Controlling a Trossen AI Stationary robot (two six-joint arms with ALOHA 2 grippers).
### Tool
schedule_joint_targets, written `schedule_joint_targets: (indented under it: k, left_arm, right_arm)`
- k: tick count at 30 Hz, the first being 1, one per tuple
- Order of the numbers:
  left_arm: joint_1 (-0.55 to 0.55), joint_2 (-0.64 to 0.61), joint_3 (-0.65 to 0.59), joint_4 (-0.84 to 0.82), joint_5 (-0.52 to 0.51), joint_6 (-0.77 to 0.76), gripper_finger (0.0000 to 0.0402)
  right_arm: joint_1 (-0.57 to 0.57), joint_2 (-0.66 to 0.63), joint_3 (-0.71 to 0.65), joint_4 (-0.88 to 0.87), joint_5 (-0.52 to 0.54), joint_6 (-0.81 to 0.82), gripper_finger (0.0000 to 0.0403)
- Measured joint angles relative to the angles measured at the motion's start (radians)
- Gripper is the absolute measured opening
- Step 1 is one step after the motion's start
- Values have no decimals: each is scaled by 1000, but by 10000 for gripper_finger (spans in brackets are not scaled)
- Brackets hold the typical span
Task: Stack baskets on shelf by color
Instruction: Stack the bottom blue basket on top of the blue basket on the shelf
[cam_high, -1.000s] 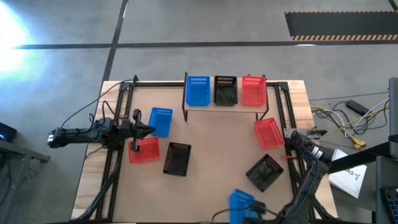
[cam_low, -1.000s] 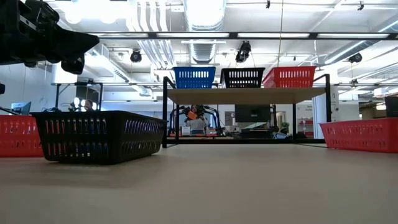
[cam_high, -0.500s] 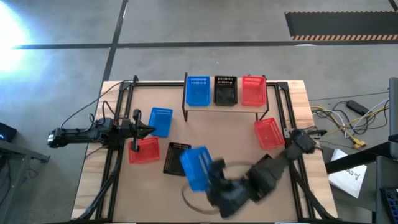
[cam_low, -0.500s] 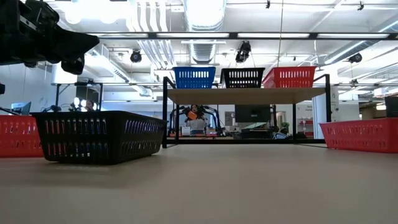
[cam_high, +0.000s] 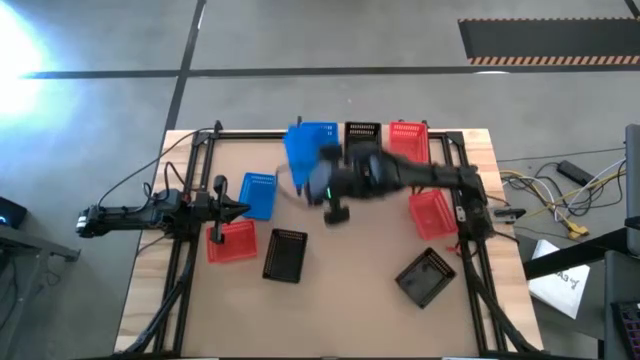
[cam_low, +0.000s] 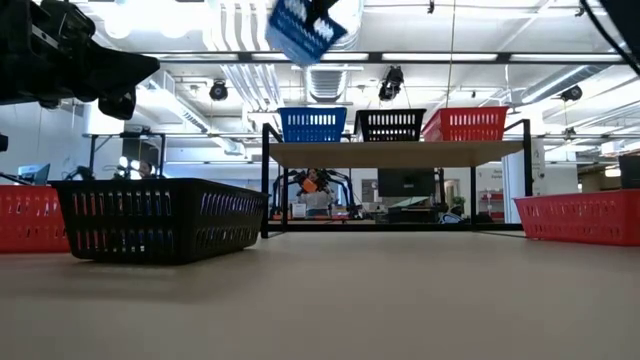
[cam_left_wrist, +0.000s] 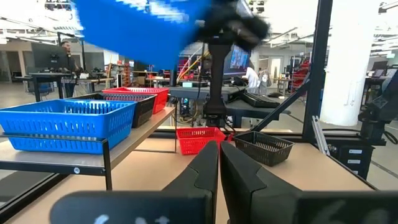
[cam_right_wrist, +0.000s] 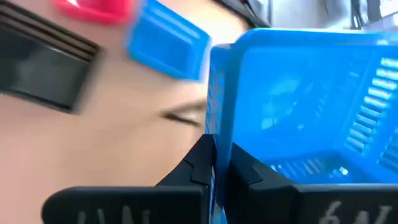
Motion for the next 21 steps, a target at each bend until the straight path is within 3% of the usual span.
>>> schedule_joint_targets:
  k: [7,14,21]
  left_arm:
    - [0,0,0,0,0,0,0]
    - [0,0,0,0,0,0,0]
    - [0,0,0,0,0,0,0]
  right_arm:
    - [-223,5,-1,-21,-261,-23,9]
    - [-315,16,-2,-10,-287,-26,9]
    - [-330,17,-4,-13,-394,3,9]
